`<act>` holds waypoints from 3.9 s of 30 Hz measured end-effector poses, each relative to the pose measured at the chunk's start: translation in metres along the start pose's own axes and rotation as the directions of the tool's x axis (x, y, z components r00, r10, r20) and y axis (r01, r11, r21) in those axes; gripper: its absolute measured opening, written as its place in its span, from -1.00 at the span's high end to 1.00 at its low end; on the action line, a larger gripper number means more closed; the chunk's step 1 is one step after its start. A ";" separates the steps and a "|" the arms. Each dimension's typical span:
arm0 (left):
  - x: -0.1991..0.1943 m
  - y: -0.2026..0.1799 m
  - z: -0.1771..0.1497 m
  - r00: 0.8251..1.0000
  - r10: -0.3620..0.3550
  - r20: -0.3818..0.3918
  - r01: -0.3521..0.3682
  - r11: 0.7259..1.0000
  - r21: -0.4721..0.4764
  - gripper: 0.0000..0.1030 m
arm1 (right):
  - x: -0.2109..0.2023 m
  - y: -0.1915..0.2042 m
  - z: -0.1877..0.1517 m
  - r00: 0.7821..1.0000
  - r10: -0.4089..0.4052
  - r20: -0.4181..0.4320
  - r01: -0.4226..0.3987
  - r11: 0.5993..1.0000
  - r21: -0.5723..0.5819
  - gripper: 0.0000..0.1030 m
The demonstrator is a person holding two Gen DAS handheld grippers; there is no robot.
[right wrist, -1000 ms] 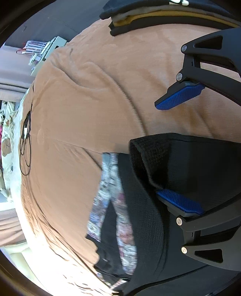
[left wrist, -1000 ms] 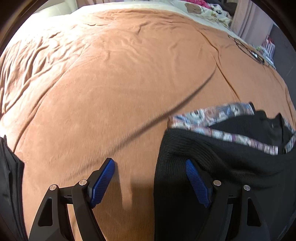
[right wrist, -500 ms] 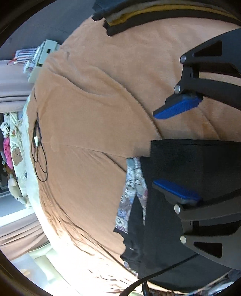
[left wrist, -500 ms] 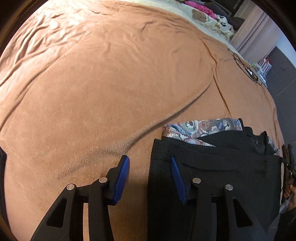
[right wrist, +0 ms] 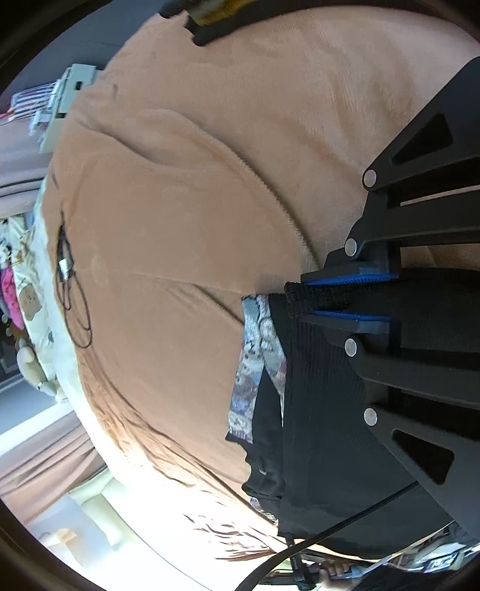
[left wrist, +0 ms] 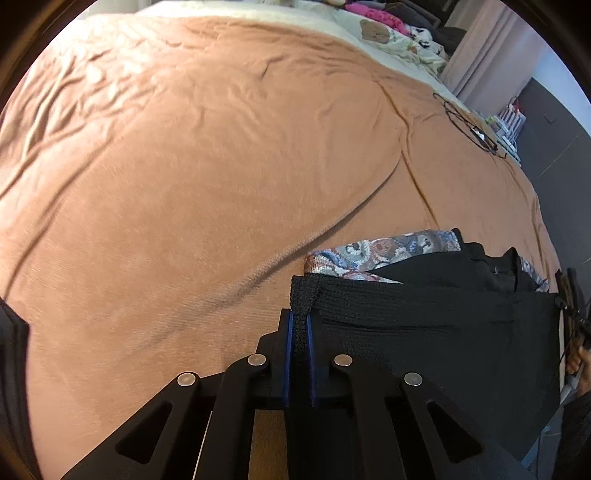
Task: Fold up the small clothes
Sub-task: 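Lift the folded shirt edge with both grippers, then lower the shirt edge onto the blanket and open both grippers, then move both open grippers over the shirt toward its narrow end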
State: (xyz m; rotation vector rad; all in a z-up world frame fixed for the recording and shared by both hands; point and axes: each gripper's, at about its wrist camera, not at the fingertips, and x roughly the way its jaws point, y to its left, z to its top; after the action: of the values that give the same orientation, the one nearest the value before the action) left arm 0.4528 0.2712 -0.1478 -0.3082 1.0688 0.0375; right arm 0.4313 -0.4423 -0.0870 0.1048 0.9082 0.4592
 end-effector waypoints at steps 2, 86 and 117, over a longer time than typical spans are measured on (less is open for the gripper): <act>-0.010 -0.003 0.001 1.000 0.004 0.017 -0.004 1.000 0.011 0.87 | -0.009 0.006 0.000 1.000 -0.024 0.008 0.024 0.999 -0.022 0.86; -0.028 -0.053 -0.047 0.995 0.105 -0.004 -0.104 0.993 0.056 0.20 | -0.052 0.070 -0.045 0.997 -0.074 -0.026 0.070 0.988 -0.135 -0.29; -0.059 -0.025 -0.178 0.978 0.206 0.030 -0.207 0.978 0.016 0.17 | -0.087 0.079 -0.166 0.987 -0.119 -0.105 0.097 0.976 -0.195 0.11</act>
State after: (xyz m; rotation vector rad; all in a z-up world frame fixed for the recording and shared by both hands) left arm 0.2768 0.2067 -0.1696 -0.1779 1.0688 0.2170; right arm 0.2293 -0.4253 -0.1035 -0.1462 0.9739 0.4516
